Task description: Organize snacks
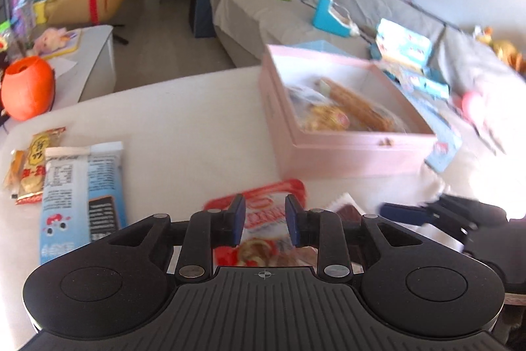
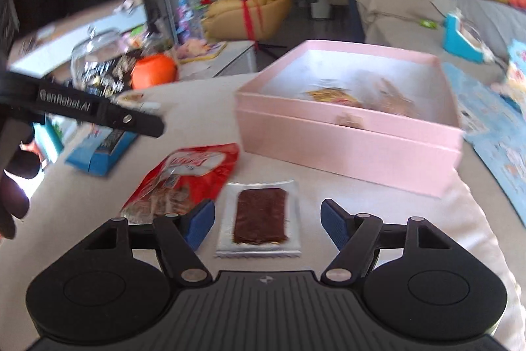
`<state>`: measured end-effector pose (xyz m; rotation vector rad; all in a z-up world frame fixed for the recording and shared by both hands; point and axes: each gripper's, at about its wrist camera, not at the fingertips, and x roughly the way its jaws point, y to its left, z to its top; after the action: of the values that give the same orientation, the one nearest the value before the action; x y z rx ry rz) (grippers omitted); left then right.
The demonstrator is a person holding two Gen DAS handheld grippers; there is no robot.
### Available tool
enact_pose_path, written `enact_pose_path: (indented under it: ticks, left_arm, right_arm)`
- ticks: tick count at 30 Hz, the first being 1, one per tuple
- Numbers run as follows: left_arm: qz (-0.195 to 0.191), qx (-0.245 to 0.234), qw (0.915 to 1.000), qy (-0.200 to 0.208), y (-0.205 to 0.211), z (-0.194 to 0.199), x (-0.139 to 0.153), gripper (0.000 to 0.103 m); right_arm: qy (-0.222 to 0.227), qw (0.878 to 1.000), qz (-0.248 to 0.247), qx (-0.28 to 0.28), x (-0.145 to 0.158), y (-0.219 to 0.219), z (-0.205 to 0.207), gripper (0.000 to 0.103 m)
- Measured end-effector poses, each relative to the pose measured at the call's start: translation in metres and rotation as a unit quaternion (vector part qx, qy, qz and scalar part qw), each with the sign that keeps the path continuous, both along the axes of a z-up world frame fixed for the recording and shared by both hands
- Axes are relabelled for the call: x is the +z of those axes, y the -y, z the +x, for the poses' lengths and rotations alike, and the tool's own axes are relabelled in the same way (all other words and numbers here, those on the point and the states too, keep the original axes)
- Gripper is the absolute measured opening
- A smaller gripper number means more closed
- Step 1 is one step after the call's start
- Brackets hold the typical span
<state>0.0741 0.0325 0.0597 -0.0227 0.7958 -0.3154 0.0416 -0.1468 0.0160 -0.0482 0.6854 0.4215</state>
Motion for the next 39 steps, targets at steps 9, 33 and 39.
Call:
enact_pose_path:
  ticks: [9, 33, 39]
  left_arm:
    - [0.129, -0.037, 0.9907, 0.023, 0.055, -0.007, -0.035, 0.057]
    - [0.048, -0.005, 0.9984, -0.030, 0.009, 0.020, -0.046, 0.087]
    - [0.079, -0.034, 0.9961, -0.022, 0.023, 0.034, -0.051, 0.094]
  right_arm:
    - [0.018, 0.996, -0.053, -0.062, -0.011, 0.030, -0.007, 0.038]
    - [-0.002, 0.996, -0.035, -0.080, -0.014, 0.044, -0.002, 0.077]
    - [-0.002, 0.996, -0.035, -0.080, -0.015, 0.045, -0.002, 0.078]
